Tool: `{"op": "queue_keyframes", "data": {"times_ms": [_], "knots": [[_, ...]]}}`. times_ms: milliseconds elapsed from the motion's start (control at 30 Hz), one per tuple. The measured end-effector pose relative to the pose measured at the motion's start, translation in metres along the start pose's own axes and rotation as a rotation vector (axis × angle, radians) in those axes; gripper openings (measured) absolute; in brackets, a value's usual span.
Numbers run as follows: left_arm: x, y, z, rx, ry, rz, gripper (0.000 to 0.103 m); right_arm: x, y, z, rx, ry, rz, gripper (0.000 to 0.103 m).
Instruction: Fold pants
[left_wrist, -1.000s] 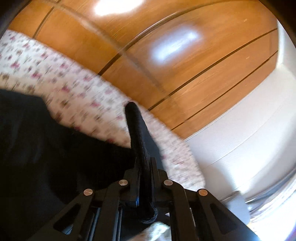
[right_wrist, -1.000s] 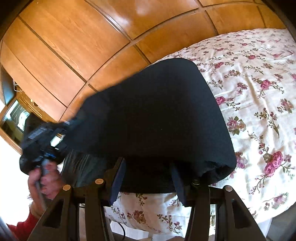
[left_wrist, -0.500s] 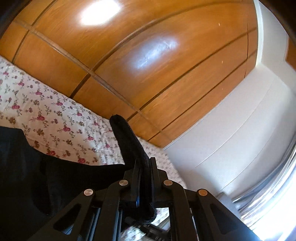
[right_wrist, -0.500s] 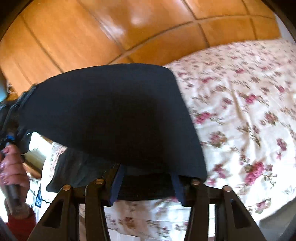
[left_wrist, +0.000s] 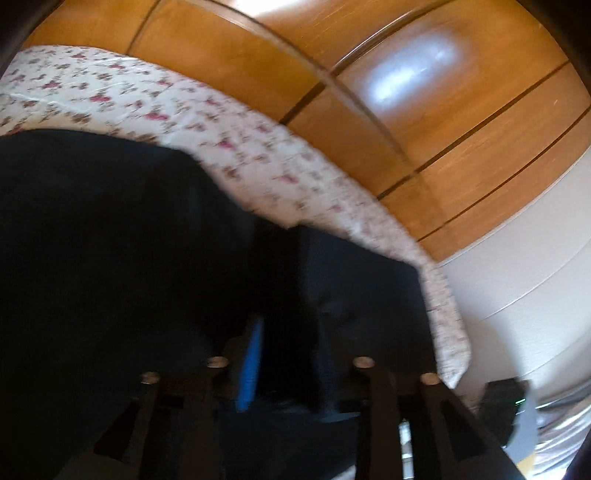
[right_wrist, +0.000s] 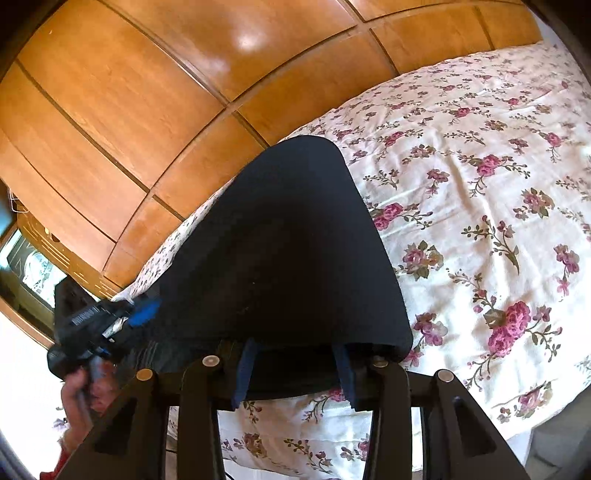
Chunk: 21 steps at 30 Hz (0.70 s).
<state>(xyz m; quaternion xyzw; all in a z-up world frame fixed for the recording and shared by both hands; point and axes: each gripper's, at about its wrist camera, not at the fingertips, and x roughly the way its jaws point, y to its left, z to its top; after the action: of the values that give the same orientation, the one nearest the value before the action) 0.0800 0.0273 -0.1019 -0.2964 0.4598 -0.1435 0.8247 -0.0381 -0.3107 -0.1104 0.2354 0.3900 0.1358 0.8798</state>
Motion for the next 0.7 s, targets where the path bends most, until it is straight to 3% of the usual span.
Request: {"op": "queue_keyframes", "data": {"times_ms": [167,333,367,433,467,600,700], "knots": [[0.007,0.001,-0.008,0.017,0.037,-0.04,0.046,0.003,0.008,-0.002,-0.02,-0.008,-0.005,0.043],[0.02,-0.013,-0.01,0.051,0.078,-0.062,0.046,0.007,0.02,-0.005,-0.064,-0.016,-0.035,0.045],[0.022,-0.015,-0.01,0.057,0.078,-0.052,0.044,0.007,0.022,-0.005,-0.071,-0.018,-0.037,0.045],[0.026,-0.016,-0.01,0.062,0.089,-0.046,0.027,0.008,0.022,-0.004,-0.07,-0.018,-0.033,0.045],[0.024,-0.018,-0.01,0.058,0.091,-0.064,0.024,0.008,0.02,-0.004,-0.067,-0.017,-0.032,0.045],[0.001,-0.036,-0.002,0.101,0.021,-0.104,0.022,0.005,0.018,-0.002,-0.07,-0.023,-0.035,0.045],[-0.03,-0.049,0.01,0.072,-0.048,-0.219,0.021,-0.001,0.019,0.0,-0.074,-0.041,-0.041,0.046]]}}
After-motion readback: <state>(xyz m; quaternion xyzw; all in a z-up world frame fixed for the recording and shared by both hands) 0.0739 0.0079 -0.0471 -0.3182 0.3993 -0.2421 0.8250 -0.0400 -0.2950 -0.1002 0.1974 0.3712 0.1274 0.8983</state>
